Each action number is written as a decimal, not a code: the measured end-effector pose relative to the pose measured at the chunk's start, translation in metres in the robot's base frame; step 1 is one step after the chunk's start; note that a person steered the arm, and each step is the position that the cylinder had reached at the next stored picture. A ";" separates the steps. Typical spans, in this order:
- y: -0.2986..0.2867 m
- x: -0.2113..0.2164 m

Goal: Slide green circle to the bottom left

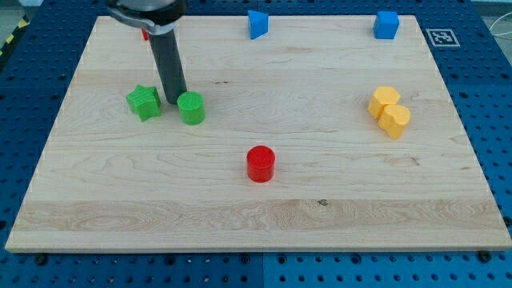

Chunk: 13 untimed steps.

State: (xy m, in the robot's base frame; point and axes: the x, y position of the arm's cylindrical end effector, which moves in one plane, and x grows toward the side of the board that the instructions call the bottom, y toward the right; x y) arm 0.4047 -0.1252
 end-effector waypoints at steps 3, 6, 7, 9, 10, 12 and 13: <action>-0.059 0.013; -0.013 0.013; -0.005 0.013; 0.018 0.022; 0.038 0.031; 0.049 0.032; 0.053 0.023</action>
State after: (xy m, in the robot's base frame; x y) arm 0.4281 -0.0723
